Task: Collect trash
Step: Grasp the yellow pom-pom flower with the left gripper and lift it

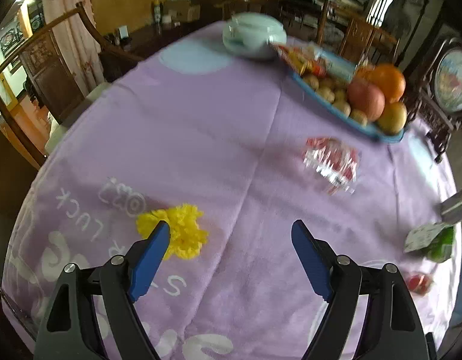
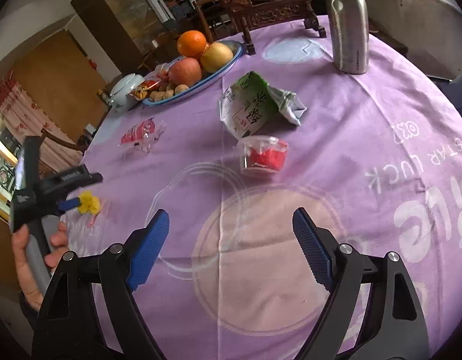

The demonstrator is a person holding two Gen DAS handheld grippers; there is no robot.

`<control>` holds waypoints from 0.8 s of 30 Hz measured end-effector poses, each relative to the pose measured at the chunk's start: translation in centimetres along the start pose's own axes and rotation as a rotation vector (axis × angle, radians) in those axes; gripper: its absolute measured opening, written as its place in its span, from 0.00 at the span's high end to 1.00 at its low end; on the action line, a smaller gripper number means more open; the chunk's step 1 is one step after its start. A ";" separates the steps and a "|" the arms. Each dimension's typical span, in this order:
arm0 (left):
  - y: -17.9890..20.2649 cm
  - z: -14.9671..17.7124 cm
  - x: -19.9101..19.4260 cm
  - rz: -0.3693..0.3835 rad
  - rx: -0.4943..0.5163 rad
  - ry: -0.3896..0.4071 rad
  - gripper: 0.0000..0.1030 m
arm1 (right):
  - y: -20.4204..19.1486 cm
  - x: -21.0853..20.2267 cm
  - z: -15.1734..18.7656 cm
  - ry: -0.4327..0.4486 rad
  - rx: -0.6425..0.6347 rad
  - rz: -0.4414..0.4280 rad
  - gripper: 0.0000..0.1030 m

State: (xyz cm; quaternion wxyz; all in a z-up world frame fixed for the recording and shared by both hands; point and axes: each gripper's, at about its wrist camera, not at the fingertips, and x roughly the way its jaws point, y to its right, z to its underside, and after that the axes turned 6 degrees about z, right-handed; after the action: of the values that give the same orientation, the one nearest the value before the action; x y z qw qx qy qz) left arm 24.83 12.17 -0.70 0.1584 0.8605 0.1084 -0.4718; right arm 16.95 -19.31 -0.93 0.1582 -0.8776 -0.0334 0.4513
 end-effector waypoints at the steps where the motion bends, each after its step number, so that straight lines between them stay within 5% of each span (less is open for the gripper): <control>1: 0.1 0.0 -0.4 -0.006 0.003 0.015 0.21 | -0.2 0.1 0.1 -0.004 -0.007 0.001 0.20; 5: 0.0 -0.2 -0.6 -0.024 0.000 0.025 0.21 | -0.4 -0.1 0.4 -0.006 -0.017 0.005 0.20; 17: -2.5 -0.3 4.1 -0.096 -0.090 -0.105 0.22 | -0.5 0.3 0.7 -0.022 -0.017 0.004 0.20; 18: -2.5 -0.2 4.4 -0.091 -0.091 -0.121 0.24 | -0.5 0.3 0.7 -0.021 -0.017 0.003 0.20; 21: -2.6 -0.1 5.0 -0.077 -0.099 -0.155 0.52 | -0.4 0.0 0.7 -0.013 -0.016 0.001 0.20; 24: -2.2 0.2 4.6 -0.088 -0.080 -0.137 0.56 | -0.1 -0.1 0.8 -0.011 -0.012 0.003 0.20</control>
State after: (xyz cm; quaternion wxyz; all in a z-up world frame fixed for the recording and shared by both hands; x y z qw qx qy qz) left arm 26.44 14.28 -5.09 0.1787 0.8135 0.1539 -0.5316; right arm 16.22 -19.00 -1.26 0.1521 -0.8761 -0.0354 0.4561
